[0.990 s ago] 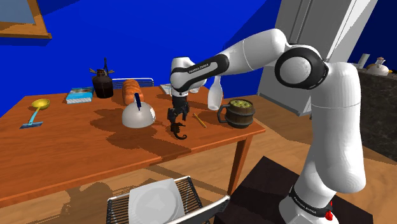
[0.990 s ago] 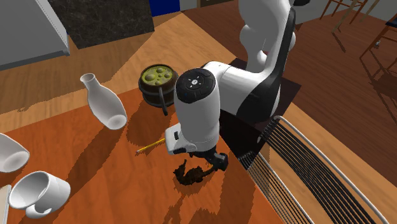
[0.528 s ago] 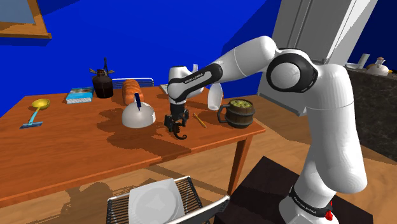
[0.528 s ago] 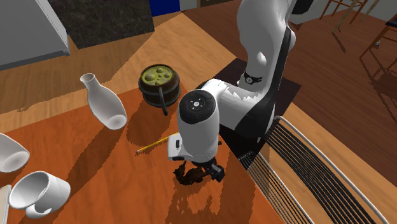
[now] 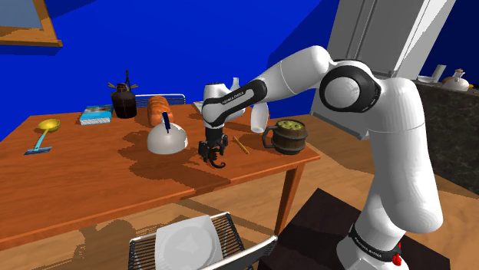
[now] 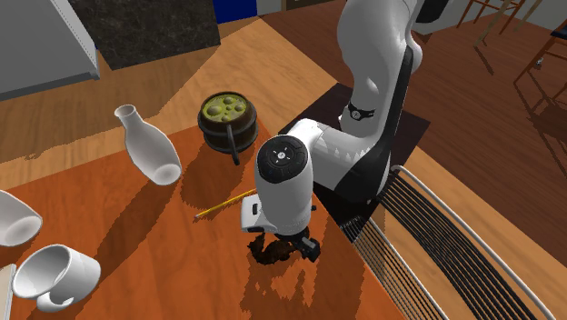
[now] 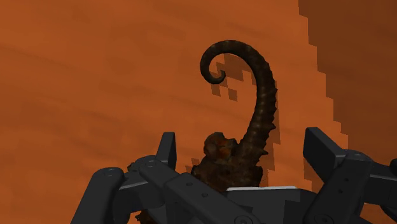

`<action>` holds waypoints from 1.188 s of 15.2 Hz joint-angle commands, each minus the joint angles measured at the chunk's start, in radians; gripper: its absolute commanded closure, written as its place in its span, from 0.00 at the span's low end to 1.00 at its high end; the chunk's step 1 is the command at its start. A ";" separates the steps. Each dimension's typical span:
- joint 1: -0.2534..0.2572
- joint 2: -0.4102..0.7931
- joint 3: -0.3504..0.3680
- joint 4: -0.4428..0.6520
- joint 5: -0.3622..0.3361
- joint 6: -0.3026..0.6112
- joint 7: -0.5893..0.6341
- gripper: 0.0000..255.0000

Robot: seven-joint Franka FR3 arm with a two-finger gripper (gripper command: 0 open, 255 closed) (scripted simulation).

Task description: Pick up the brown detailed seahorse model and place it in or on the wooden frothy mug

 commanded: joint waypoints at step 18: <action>0.002 -0.044 -0.004 0.032 -0.009 -0.075 0.008 1.00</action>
